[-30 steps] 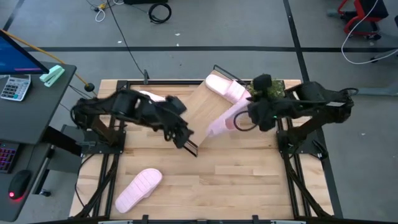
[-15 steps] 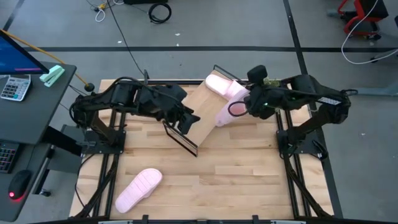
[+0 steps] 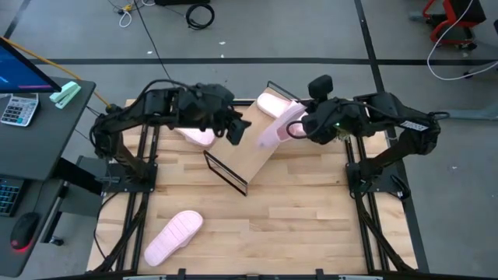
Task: Pick and place slides into the shelf
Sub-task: Put the top right pink slide on the shelf
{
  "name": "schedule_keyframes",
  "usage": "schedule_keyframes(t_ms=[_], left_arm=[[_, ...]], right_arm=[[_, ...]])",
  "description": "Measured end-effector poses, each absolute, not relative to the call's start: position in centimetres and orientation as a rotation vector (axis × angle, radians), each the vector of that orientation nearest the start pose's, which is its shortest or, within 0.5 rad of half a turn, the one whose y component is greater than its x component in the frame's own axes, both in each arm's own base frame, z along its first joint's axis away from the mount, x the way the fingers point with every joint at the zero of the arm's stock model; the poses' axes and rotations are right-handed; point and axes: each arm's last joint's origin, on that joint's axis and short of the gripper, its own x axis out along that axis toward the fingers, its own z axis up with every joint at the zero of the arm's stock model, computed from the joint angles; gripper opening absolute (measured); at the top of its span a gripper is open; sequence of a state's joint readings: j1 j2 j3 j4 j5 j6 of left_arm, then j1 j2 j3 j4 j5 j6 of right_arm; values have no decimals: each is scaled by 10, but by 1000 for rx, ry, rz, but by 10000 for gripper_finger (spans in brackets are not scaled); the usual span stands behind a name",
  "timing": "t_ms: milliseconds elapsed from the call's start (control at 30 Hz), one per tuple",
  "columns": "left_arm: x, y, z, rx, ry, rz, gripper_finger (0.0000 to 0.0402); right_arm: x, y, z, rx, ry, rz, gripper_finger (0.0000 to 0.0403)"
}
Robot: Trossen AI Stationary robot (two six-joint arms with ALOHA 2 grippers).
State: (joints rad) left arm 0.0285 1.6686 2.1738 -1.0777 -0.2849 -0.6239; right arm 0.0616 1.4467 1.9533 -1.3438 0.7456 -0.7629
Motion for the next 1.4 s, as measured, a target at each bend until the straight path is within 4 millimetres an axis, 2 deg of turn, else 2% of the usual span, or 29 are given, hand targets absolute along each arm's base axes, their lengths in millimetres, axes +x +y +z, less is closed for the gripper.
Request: schedule_keyframes(t_ms=[100, 267, 400, 600, 867, 1067, 1400], left_arm=[[311, 28, 486, -490, 450, 489, 231], [325, 42, 475, -445, 501, 441, 232], [343, 44, 464, -434, 552, 319, 245], [362, 46, 454, -407, 540, 285, 276], [366, 46, 457, -364, 493, 264, 305], [363, 40, 451, -377, 566, 267, 304], [366, 41, 454, -360, 524, 301, 311]], right_arm=[[235, -4, 471, -1013, 995, -326, 39], [236, -1, 473, -973, 952, -350, 39], [236, -2, 473, -968, 956, -378, 39], [236, -2, 472, -924, 949, -380, 39], [236, -2, 472, -906, 945, -386, 39], [235, -2, 472, -906, 947, -385, 39], [236, -1, 471, -865, 931, -345, 39]])
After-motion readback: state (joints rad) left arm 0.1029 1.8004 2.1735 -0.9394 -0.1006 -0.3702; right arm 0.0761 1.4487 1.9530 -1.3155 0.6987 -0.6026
